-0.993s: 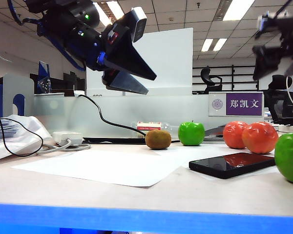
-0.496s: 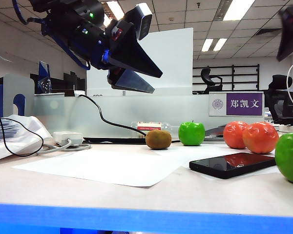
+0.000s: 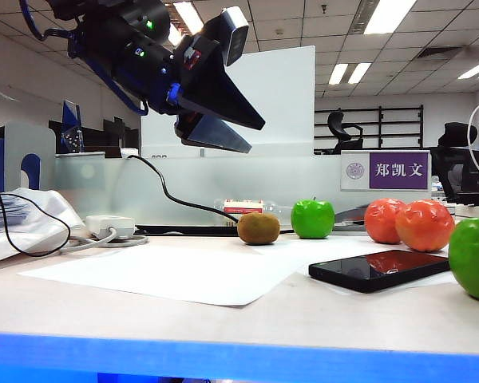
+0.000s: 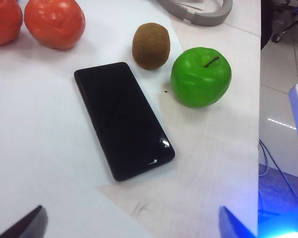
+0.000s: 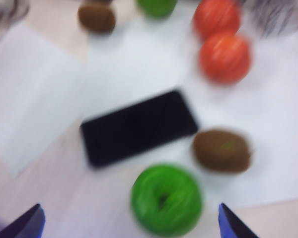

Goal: Put the same fruits together.

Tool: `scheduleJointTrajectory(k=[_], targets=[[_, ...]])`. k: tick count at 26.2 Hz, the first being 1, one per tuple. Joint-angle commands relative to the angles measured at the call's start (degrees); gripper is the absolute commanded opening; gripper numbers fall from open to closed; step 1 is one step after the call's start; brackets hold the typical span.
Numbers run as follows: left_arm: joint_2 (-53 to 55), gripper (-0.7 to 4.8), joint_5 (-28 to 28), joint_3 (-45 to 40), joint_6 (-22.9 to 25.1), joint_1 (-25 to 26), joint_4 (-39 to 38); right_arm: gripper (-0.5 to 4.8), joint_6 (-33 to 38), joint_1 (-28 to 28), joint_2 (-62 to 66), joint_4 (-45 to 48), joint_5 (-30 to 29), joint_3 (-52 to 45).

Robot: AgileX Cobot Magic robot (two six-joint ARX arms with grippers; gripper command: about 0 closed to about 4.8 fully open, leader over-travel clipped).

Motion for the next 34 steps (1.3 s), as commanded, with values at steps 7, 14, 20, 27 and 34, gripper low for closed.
scheduleJointTrajectory(k=[7, 14, 20, 27, 34], targets=[[-0.4, 4.79, 0.4, 0.2, -0.1, 0.0, 0.7, 4.79, 2.9, 10.6, -0.5, -1.0, 9.9, -8.7], [-0.4, 4.79, 0.4, 0.2, 0.1, 0.0, 0.7, 4.79, 3.0, 11.5, 0.6, 4.2, 12.4, -11.8], [-0.4, 4.79, 0.4, 0.2, 0.1, 0.0, 0.7, 4.79, 3.4, 11.4, 4.4, 5.2, 12.1, -13.2], [-0.4, 4.79, 0.4, 0.2, 0.3, 0.0, 0.8, 4.79, 3.4, 11.4, 7.7, 8.3, 12.7, -13.8], [-0.4, 4.79, 0.4, 0.2, 0.3, 0.0, 0.8, 4.79, 3.4, 11.4, 11.1, 10.6, 13.8, -13.8]])
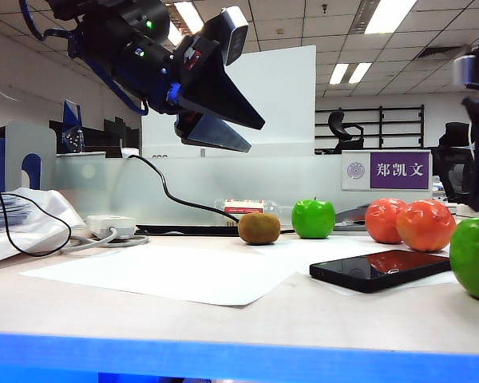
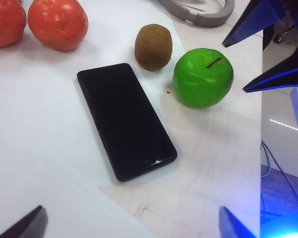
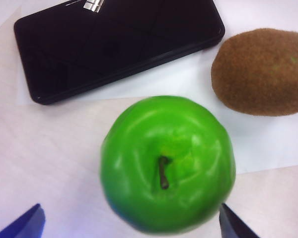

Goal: Put the same fruits together.

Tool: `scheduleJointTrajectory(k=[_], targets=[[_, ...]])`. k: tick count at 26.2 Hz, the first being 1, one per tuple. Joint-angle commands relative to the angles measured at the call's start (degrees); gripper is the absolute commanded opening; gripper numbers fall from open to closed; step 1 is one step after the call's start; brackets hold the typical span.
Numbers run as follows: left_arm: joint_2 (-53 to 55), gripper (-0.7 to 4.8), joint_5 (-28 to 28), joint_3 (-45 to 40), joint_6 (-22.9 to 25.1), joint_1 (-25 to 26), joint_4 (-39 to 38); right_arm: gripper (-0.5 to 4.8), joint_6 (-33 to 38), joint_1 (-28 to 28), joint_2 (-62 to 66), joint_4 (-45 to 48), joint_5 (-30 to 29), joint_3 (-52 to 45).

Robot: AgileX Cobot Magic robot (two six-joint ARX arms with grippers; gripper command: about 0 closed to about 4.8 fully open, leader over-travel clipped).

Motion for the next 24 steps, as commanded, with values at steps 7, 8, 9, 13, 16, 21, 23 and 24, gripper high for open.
scheduleJointTrajectory(k=[7, 8, 9, 13, 16, 21, 23, 24], targets=[[-0.4, 4.79, 0.4, 0.2, 0.2, 0.0, 0.3, 4.79, -0.1, 0.0, 5.8, 2.9, 1.9, 0.2], [-0.4, 4.79, 0.4, 0.2, 0.2, 0.0, 0.3, 4.79, 0.0, 0.0, 6.2, 3.4, 1.9, 0.2], [-0.4, 4.79, 0.4, 0.2, 0.3, 0.0, 0.3, 4.79, 0.0, 0.0, 6.5, 3.7, 1.9, 0.2], [-0.4, 4.79, 0.4, 0.2, 0.2, 0.0, 0.3, 4.79, 0.0, 0.0, 7.3, 4.9, 2.0, 0.2], [-0.4, 4.79, 0.4, 0.2, 0.2, 0.0, 0.3, 4.79, 0.0, -0.1, 8.1, 5.7, 2.0, 0.2], [-0.4, 4.79, 0.4, 0.2, 0.2, 0.0, 0.3, 4.79, 0.0, -0.1, 11.5, 7.2, 2.1, 0.2], [-0.4, 4.79, 0.4, 0.2, 0.2, 0.0, 0.3, 4.79, 0.0, -0.1, 12.7, 7.7, 1.8, 0.2], [-0.4, 4.79, 0.4, 0.2, 0.2, 0.0, 0.3, 4.79, 0.0, -0.1, 13.4, 8.1, 1.0, 0.2]])
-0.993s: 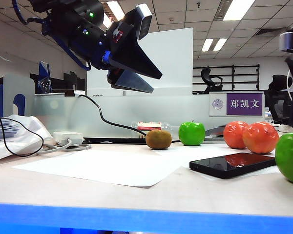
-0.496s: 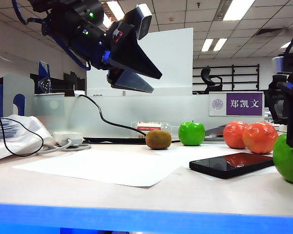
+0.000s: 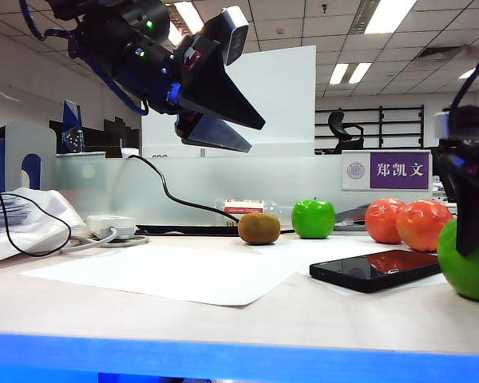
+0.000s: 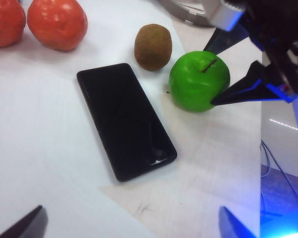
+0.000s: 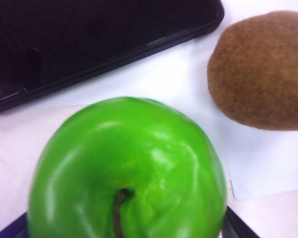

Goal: Put the same fruits together.

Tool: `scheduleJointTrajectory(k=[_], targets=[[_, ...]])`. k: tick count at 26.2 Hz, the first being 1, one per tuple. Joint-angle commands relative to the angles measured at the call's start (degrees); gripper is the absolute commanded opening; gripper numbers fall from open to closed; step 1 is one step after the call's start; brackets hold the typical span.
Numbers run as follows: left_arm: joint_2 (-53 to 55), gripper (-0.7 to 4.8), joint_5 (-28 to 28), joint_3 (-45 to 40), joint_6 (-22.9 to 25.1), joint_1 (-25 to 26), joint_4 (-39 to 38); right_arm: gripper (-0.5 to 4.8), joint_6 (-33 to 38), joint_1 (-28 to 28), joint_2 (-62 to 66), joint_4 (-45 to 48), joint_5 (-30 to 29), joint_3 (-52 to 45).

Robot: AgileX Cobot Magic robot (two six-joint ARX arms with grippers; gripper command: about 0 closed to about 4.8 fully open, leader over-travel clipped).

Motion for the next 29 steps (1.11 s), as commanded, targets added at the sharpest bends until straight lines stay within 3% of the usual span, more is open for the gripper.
scheduleJointTrajectory(k=[1, 9, 10, 11, 13, 16, 20, 26, 29], targets=[[-0.4, 4.79, 0.4, 0.2, 0.2, 0.1, 0.3, 4.79, 0.3, 0.1, 1.8, 1.6, -1.5, 0.2], [-0.4, 4.79, 0.0, 0.2, 0.2, 0.1, 0.3, 4.79, 0.5, 0.1, 2.6, 2.8, -1.4, 0.2], [-0.4, 4.79, 0.0, 0.2, 0.2, 0.1, 0.4, 4.48, 0.5, 0.1, 2.6, 2.8, -1.4, 0.2], [-0.4, 4.79, 0.0, 0.2, 0.2, 0.1, 0.4, 3.27, 0.5, 0.1, 2.6, 2.6, -1.4, 0.2], [-0.4, 4.79, 0.0, 0.2, 0.2, 0.1, 0.4, -0.11, 0.0, 0.1, 2.6, 2.1, -2.3, 0.2], [-0.4, 4.79, 0.0, 0.2, 0.2, 0.1, 0.4, -0.02, -0.2, 0.1, 2.6, 2.2, -4.0, 0.2], [-0.4, 4.79, 0.0, 0.2, 0.2, 0.1, 0.6, -0.02, 0.4, 0.8, 2.3, 7.3, -15.7, 0.2], [-0.4, 4.79, -0.1, 0.2, 0.2, 0.1, 0.9, -0.02, 2.8, 5.9, 0.5, 20.3, -14.6, 0.6], [-0.4, 4.79, -2.6, 0.1, 0.2, 0.1, 0.7, -0.02, -0.9, 6.0, 3.3, 27.8, -7.6, 3.1]])
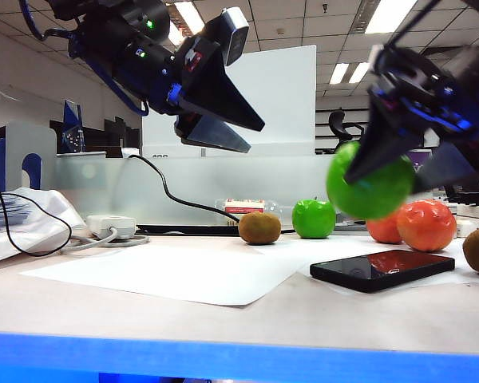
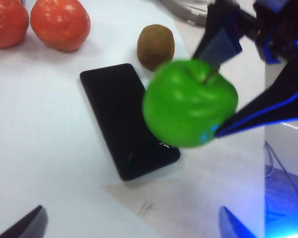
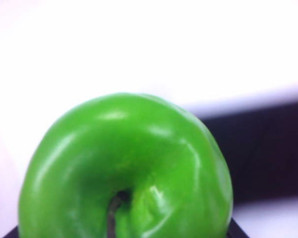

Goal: Put the same fruits together.

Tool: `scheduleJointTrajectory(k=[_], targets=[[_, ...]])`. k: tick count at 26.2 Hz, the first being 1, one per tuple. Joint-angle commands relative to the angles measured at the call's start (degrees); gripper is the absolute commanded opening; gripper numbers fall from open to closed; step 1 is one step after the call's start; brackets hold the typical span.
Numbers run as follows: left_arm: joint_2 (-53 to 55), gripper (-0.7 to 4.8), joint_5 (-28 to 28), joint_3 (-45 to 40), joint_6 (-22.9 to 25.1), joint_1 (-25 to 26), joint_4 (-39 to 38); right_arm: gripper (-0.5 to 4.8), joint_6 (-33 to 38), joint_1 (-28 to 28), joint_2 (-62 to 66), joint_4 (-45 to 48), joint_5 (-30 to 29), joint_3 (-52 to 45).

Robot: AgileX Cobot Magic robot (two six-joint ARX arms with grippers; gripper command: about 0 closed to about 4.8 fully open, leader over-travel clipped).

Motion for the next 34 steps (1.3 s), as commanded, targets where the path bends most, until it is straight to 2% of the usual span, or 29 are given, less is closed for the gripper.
scheduleJointTrajectory(k=[1, 5, 10, 13, 15, 18, 24, 28, 34], targets=[[-0.4, 4.79, -2.0, 0.2, 0.2, 0.0, 0.4, -0.02, -4.9, -0.3, 3.7, 6.9, 7.6, 4.2], [-0.4, 4.79, -7.8, 0.2, 0.3, 0.1, 0.7, -0.01, -9.4, -1.8, 14.5, 7.4, 8.8, 13.8], [-0.4, 4.79, -7.9, 0.2, 0.2, 0.1, 0.7, -0.01, -12.2, -4.5, 28.3, 12.0, 8.9, 26.6], [-0.4, 4.79, -8.0, 0.2, 0.2, 0.1, 0.8, -0.02, -12.1, -7.8, 34.7, 11.3, 9.0, 32.5], [-0.4, 4.79, -8.6, 0.2, 0.3, 0.1, 1.3, -0.02, -12.1, -9.4, 36.9, 12.2, 8.9, 33.4], [-0.4, 4.79, -13.5, 0.2, 0.2, 0.1, 3.5, -0.01, -12.3, -10.0, 39.2, 11.4, 7.6, 33.8], [-0.4, 4.79, -14.2, 0.3, -0.2, 0.1, 8.4, -0.02, -13.6, -9.3, 42.0, 14.3, 6.2, 34.1], [-0.4, 4.79, -19.6, 0.3, -0.2, 0.0, 8.8, -0.01, -13.9, -9.2, 46.4, 14.6, 6.0, 35.8], [-0.4, 4.79, -20.2, 0.2, -0.1, 0.0, 10.0, -0.02, -14.2, -8.1, 50.3, 12.7, 6.0, 39.1]])
